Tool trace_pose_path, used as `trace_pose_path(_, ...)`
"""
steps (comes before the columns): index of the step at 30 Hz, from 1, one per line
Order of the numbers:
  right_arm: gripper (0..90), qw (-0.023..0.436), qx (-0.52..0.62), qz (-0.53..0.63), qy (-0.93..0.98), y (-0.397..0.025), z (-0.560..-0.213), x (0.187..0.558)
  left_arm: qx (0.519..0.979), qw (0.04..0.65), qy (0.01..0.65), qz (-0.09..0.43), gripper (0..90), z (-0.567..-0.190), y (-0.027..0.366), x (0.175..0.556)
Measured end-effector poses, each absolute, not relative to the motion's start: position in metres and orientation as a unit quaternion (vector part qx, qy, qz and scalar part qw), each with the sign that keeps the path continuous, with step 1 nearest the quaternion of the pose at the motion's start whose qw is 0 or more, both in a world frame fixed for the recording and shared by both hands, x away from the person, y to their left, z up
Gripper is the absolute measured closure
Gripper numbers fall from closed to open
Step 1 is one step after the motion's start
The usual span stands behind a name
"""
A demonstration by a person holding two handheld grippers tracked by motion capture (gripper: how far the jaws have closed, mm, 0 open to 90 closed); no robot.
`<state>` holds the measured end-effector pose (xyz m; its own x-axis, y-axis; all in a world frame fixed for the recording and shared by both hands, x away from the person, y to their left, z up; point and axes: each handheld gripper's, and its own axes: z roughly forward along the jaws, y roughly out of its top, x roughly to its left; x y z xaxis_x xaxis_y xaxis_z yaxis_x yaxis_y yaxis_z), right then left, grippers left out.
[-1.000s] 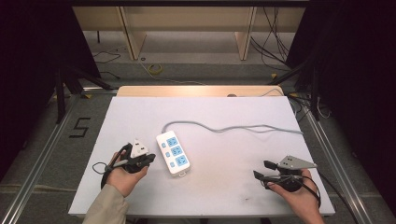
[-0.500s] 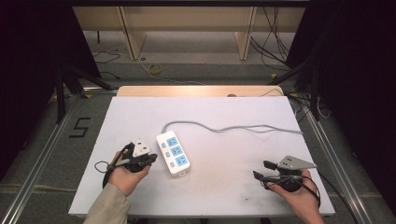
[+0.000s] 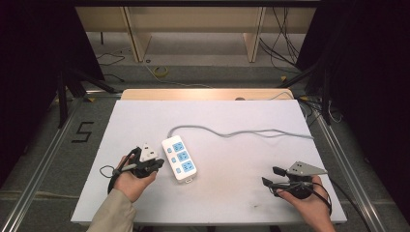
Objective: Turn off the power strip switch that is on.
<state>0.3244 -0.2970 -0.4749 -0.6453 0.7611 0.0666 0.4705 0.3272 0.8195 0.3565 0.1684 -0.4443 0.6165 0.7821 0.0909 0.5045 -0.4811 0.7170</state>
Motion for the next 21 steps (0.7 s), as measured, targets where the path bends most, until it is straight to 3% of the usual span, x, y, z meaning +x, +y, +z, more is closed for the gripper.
trace_pose_path(21, 38.5, 0.168, 0.383, 0.433, 0.799, -0.2958, -0.4744, 0.3238, 0.844, 0.324, 0.377, 0.202, 89.8, -0.4438, 0.1614, 0.3596)
